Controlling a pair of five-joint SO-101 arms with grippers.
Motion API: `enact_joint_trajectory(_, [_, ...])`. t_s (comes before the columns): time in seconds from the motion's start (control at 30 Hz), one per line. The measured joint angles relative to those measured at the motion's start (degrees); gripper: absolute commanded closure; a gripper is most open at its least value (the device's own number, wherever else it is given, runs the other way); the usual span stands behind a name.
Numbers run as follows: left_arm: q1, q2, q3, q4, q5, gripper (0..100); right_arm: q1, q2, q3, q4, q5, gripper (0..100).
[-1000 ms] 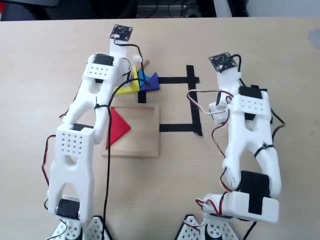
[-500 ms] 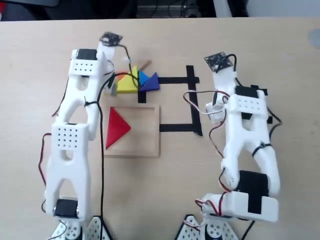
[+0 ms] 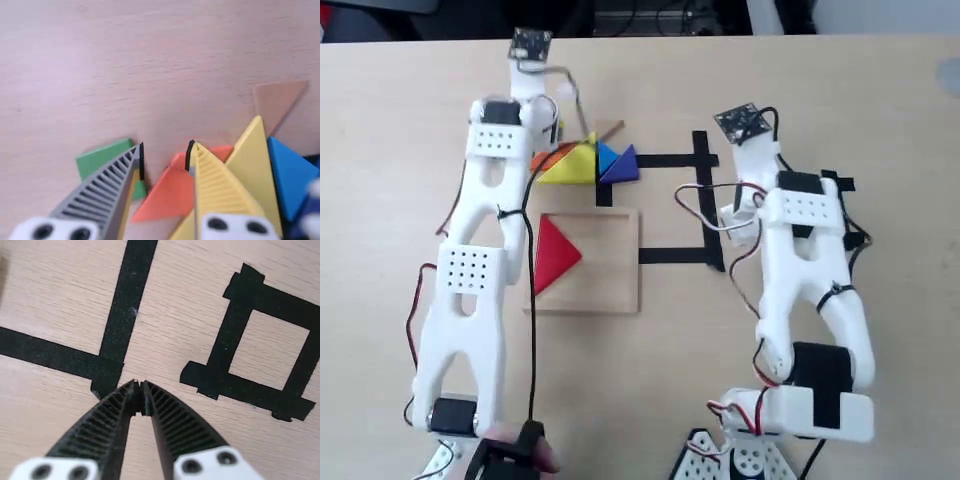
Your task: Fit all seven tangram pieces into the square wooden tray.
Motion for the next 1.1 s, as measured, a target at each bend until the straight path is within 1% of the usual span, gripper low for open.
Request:
enact_joint_trajectory(0.1, [0.6,5.6,-0.5,-8.2,0.3,83,-1.2,0.0,2.0,-2.0,-1.2,98.8])
enact_joint_trajectory(0.17, [0.9,6.9,-3.0,-9.4,0.2,83,-1.3,0.0,3.2,-3.9,-1.6,98.8])
enact_joint_trajectory(0.23, [0.9,7.9,-5.0,-8.4,0.1,83,-1.3,0.0,4.0,-5.4,-1.7,98.8])
enact_joint_trajectory(0.3, [1.4,8.6,-6.4,-6.2,-0.2,83,-1.3,0.0,4.4,-6.3,-1.7,98.8])
enact_joint_trajectory(0.57, [2.5,8.2,-9.1,6.0,-8.2,83,-1.3,0.0,4.5,-6.9,-1.7,98.8])
enact_joint_trajectory(0.77, [1.8,5.7,-9.4,18.9,-18.1,83,-1.3,0.0,4.8,-8.5,-1.7,98.7])
enact_joint_trajectory(0.83, [1.4,5.1,-9.4,22.9,-20.4,83,-1.3,0.0,6.2,-11.1,-1.7,98.7])
enact_joint_trajectory(0.9, [1.0,4.7,-9.4,24.8,-21.3,83,-1.3,0.0,8.2,-14.5,-1.7,98.7])
enact_joint_trajectory(1.0, [-0.8,4.7,-11.7,26.7,-21.4,83,-2.1,0.0,10.7,-22.8,-1.7,98.7])
enact_joint_trajectory(1.07, [-2.9,4.7,-15.3,28.6,-21.3,83,-2.1,0.0,10.5,-28.5,-0.9,98.7])
enact_joint_trajectory(1.1, [-4.1,4.7,-17.6,29.4,-20.1,83,-2.0,0.1,9.5,-29.2,-0.4,98.7])
